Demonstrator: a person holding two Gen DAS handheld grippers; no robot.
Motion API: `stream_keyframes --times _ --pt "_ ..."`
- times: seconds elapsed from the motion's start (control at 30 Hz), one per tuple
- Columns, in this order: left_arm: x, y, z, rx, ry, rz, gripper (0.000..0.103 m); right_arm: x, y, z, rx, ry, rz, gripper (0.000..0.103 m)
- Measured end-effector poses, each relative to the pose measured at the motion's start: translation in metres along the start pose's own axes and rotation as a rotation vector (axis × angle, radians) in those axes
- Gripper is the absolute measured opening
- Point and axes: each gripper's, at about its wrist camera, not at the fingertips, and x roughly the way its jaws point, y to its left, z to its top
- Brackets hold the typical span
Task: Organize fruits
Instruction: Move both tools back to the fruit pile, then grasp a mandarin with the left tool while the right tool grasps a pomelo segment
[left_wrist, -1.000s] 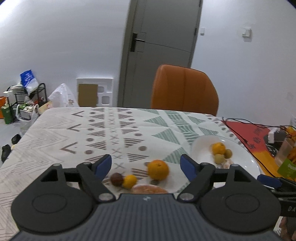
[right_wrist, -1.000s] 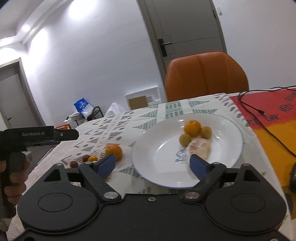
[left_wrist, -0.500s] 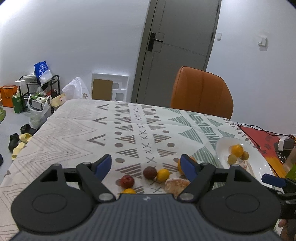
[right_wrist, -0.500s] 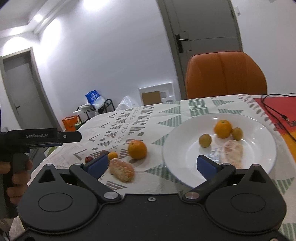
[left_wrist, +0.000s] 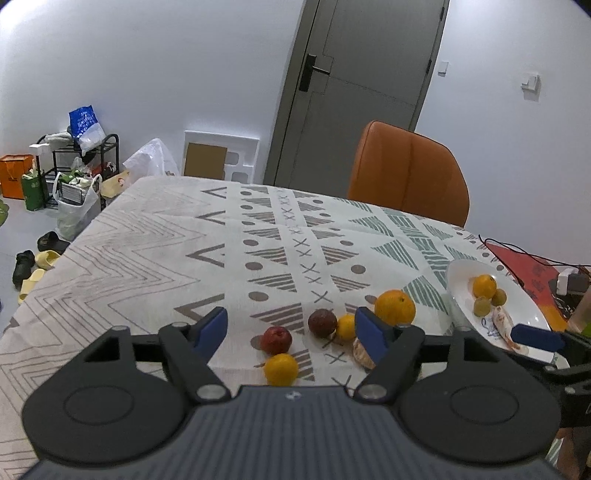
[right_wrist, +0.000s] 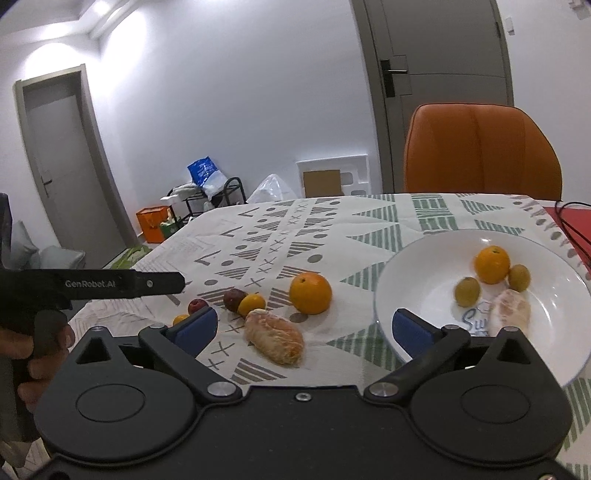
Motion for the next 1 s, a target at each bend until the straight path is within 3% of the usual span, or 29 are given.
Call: stream_keyframes --times 0.5,0.57,0.63,1.0 --pt "0.027 0.013 -0.016 -0.010 0.094 -0.015 0.050 0.028 0.012 0.004 -0.030 0.051 0.027 0.089" --pt "0.030 0.015 -0.018 -0.009 0.109 -0.016 0.041 0.032 0.013 0.003 -0.031 0.058 0.033 0.088" --pt "0.032 0.018 -0.020 -0.008 0.130 -0.024 0.023 0.036 0.015 0.003 -0.034 0.066 0.039 0.087" --pt "0.021 0.036 -0.011 -0.038 0.096 -0.014 0.022 0.056 0.027 0.003 -0.053 0.104 0.069 0.082"
